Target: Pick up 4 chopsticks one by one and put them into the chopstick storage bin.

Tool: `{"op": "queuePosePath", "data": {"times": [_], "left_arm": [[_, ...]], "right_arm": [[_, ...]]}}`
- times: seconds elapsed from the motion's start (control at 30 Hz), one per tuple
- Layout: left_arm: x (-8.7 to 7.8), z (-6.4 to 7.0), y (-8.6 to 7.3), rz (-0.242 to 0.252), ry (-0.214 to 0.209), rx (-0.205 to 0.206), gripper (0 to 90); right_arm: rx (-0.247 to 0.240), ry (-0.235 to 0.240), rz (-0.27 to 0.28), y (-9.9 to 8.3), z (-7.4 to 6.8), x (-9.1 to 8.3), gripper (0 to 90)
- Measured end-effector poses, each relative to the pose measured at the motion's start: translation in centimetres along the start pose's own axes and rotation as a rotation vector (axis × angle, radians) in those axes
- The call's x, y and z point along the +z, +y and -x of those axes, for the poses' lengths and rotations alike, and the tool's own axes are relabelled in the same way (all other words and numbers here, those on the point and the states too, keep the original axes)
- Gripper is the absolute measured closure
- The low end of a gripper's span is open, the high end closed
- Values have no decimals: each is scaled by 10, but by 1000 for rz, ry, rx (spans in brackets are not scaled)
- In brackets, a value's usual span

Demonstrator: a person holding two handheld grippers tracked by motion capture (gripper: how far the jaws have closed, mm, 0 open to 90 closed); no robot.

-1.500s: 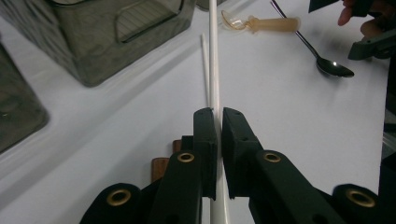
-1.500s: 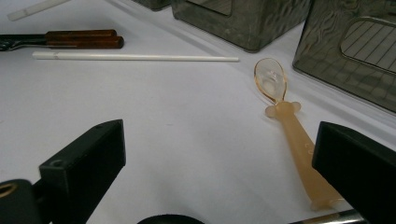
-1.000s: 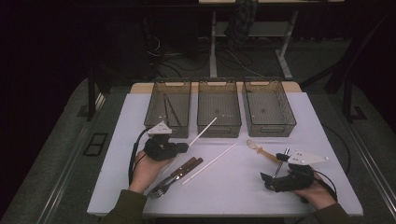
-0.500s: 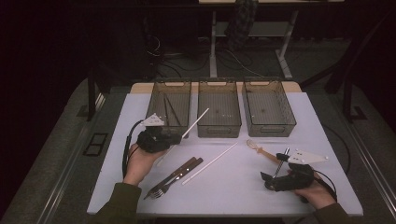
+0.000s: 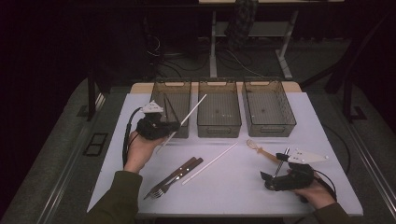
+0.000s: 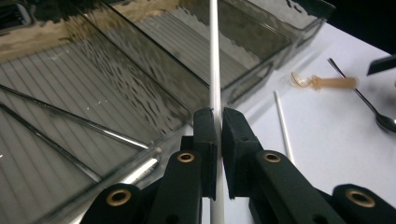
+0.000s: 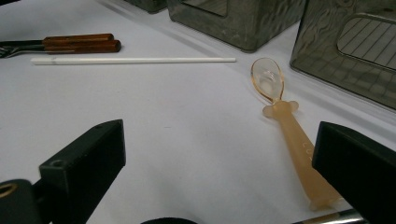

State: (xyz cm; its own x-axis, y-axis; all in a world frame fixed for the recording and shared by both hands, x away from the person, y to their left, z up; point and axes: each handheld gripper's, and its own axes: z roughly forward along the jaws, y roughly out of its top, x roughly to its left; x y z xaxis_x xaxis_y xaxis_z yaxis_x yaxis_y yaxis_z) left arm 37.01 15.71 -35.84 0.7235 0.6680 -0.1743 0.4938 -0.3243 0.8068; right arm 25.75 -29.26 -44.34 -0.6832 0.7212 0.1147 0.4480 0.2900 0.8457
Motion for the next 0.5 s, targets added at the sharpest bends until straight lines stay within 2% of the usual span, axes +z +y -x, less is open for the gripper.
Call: {"op": "queuePosePath", "data": {"times": [0.17, 0.4, 0.5], "left_arm": [[3, -11, 9, 16, 12, -22, 842], [8, -26, 21, 15, 29, -48, 842], [8, -35, 28, 23, 41, -65, 842]], "right_arm": [[2, 1, 1, 0, 0, 0, 27], [7, 4, 2, 0, 1, -1, 27], [23, 12, 10, 0, 1, -1, 27]]}}
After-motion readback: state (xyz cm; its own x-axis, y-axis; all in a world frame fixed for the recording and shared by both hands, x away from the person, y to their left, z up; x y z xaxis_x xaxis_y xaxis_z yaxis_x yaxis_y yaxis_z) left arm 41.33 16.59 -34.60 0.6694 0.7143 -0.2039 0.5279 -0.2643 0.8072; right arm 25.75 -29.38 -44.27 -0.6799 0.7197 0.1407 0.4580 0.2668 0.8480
